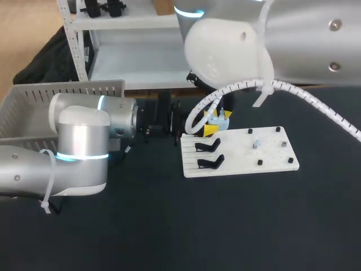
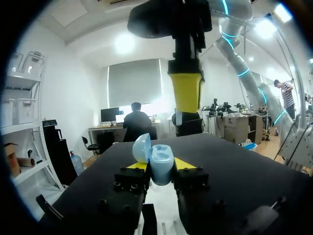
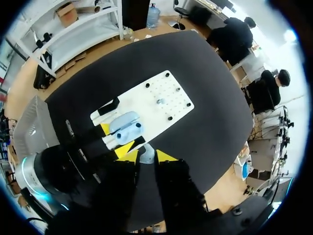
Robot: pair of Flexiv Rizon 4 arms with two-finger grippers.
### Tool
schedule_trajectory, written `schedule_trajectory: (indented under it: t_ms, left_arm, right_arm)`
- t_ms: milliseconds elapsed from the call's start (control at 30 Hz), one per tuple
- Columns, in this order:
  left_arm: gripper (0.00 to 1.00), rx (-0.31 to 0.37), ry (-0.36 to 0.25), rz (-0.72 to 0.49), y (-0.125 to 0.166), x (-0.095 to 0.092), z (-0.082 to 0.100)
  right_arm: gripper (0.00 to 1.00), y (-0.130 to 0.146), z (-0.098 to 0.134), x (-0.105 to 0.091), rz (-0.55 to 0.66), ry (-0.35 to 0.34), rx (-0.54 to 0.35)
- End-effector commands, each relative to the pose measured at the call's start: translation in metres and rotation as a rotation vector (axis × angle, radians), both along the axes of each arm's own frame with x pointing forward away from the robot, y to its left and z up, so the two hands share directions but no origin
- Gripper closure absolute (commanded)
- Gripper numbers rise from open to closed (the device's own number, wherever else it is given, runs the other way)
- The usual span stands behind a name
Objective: Pick up each earbud case from the left stands, insert the matching earbuds, close the lid, and place the case in the box.
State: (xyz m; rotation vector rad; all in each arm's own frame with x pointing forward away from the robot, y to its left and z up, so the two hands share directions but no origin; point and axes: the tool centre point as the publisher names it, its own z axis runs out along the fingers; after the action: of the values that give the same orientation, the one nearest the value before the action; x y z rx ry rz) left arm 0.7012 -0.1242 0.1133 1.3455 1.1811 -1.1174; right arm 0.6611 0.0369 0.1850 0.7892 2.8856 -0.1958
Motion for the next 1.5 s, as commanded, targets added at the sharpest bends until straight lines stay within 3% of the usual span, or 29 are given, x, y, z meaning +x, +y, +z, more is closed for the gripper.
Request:
schedule_trajectory:
  t_ms: [33, 367, 1500]
  left_arm:
    - [1.0, -0.003, -0.002, 0.001, 0.0, 0.0, -0.001]
    - [1.0, -0.003, -0.002, 0.001, 0.0, 0.0, -0.001]
    - [1.0, -0.003, -0.002, 0.001, 0.0, 0.0, -0.001]
  right_arm:
    - [1.0, 0.005, -0.001, 0.006, -0.015, 0.006, 0.014]
    - [1.0, 0.004, -0.008, 0.014, -0.068, 0.03, 0.012]
    - [1.0, -0.001, -0.022, 0.018, -0.112, -0.011, 0.048]
